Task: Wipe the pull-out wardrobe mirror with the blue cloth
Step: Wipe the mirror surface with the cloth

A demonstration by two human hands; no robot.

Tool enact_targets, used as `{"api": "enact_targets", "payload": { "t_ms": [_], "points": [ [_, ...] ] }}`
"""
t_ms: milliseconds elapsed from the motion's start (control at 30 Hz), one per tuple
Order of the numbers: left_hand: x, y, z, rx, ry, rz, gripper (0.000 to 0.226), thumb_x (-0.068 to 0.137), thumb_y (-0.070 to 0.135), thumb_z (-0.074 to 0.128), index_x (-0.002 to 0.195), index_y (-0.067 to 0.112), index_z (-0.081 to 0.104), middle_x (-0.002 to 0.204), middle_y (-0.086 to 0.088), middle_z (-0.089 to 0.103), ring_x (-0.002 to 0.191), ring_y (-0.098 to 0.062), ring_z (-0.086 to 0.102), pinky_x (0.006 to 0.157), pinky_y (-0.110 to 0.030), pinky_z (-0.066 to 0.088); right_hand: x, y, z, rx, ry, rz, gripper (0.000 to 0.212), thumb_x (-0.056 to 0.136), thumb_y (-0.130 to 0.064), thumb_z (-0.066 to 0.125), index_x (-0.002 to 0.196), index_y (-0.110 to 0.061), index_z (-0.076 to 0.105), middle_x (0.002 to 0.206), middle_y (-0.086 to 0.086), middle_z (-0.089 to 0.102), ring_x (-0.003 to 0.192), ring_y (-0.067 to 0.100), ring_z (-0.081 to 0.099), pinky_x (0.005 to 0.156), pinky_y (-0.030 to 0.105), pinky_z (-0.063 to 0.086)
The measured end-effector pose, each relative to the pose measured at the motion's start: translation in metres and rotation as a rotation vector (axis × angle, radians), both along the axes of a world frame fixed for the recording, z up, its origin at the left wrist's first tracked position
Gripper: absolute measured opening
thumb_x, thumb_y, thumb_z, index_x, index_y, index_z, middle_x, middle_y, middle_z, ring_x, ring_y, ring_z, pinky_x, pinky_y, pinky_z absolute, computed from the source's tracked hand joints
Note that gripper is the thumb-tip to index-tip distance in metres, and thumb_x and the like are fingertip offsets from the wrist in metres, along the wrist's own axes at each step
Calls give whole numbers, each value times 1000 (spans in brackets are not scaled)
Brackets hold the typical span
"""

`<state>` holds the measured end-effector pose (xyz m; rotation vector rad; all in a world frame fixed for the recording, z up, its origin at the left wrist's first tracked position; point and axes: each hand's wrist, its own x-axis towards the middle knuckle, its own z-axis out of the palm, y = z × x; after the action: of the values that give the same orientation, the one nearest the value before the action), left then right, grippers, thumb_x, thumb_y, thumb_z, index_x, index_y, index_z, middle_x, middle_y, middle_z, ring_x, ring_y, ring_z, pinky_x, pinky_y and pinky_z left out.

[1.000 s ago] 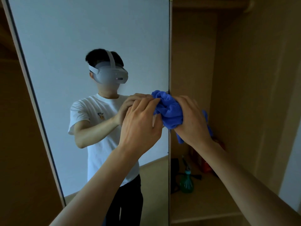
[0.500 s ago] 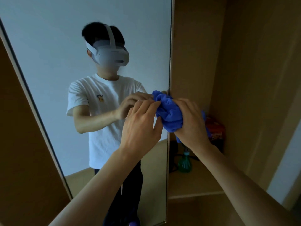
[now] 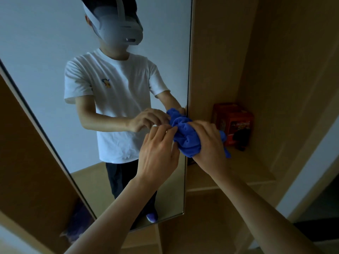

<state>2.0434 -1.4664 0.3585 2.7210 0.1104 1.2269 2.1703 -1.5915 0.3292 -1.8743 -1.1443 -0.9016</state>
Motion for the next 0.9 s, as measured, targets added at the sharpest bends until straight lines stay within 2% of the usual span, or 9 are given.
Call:
{"api": "enact_targets", "payload": {
  "t_ms": [167,267,400,667,800,900],
  "points": [
    [-4,-2,-48,-25,95,10,42,88,11,68,130,4,63,122,-10,64,108,-28,59,89,-43,53,-3,-4,-49,-101,75,-26,38,87,-25,75,122,-15,65,119,3,63,105,24,60,93,45,49],
    [-9,-5,-79,-62,164,15,46,88,13,64,133,5,61,122,-9,64,106,-28,60,88,-43,54,-8,-7,-84,-126,147,-45,47,82,-24,78,126,-16,62,122,0,60,108,22,58,95,41,49],
    [-15,-9,-113,-103,264,27,55,87,15,61,141,6,55,117,-6,64,100,-26,59,86,-39,54,-12,-7,-119,-142,209,-46,46,89,-37,64,129,-16,60,126,-1,58,112,19,55,100,35,46],
    [-18,-16,-174,-201,457,39,59,89,16,56,148,8,48,122,-3,62,105,-25,56,90,-37,50,-20,-12,-191,-194,298,-63,51,81,-21,81,128,-14,62,126,0,61,115,18,56,102,37,47],
    [-14,-21,-200,-272,564,68,64,91,34,37,149,8,47,125,-3,62,108,-24,57,93,-37,48,-23,-13,-227,-237,344,-74,50,79,-21,84,125,-12,65,124,2,64,113,19,59,102,37,47],
    [-12,-24,-221,-325,628,73,60,93,28,52,150,10,44,126,-2,62,109,-24,57,94,-33,45,-25,-13,-251,-259,375,-67,56,75,-18,88,124,-13,63,123,1,64,112,17,57,103,32,42]
  ]
}}
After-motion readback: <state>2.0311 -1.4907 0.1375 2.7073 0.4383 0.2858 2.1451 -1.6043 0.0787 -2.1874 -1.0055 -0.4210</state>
